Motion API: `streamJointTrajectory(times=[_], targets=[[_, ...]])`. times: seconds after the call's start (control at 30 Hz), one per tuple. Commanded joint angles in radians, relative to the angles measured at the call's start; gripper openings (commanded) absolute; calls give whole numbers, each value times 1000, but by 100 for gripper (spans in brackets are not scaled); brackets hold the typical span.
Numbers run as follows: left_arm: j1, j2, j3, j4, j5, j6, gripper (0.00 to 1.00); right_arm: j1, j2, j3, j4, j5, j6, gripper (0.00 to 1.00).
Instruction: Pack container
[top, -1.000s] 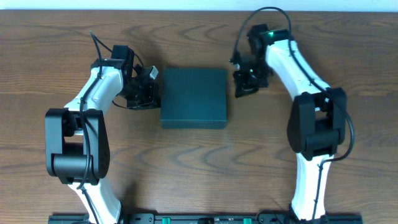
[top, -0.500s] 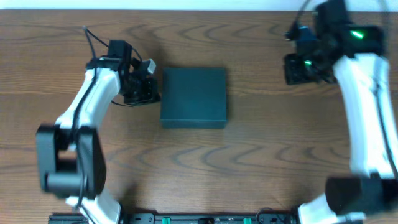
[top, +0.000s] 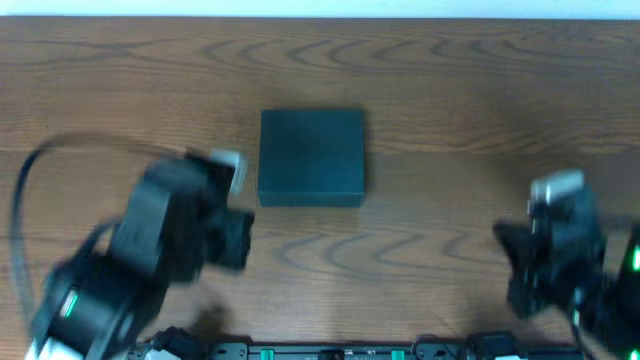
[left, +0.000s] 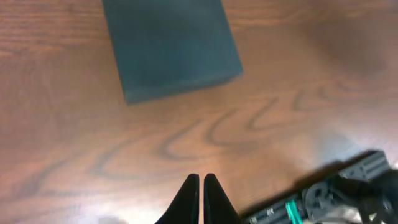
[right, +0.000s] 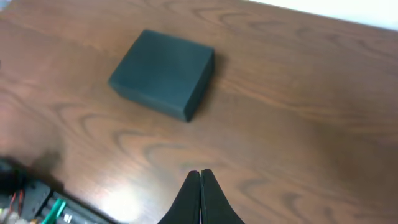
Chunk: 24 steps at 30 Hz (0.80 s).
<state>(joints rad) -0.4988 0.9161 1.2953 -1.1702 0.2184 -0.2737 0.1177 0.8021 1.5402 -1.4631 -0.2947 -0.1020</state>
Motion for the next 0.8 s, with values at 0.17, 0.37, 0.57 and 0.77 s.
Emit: streamJointTrajectory(times=[0.17, 0.37, 0.57, 0.77], targets=[[-124, -284, -216, -8, -125, -206, 6, 14, -284, -288, -38, -94, 23, 2], [-124, -298, -229, -7, -129, -206, 95, 14, -302, -340, -49, -95, 64, 99], [-124, -298, -229, -9, -117, -206, 95, 14, -302, -355, -56, -95, 64, 99], [-124, -298, -229, -9, -117, -206, 95, 14, -302, -355, -56, -95, 64, 99]])
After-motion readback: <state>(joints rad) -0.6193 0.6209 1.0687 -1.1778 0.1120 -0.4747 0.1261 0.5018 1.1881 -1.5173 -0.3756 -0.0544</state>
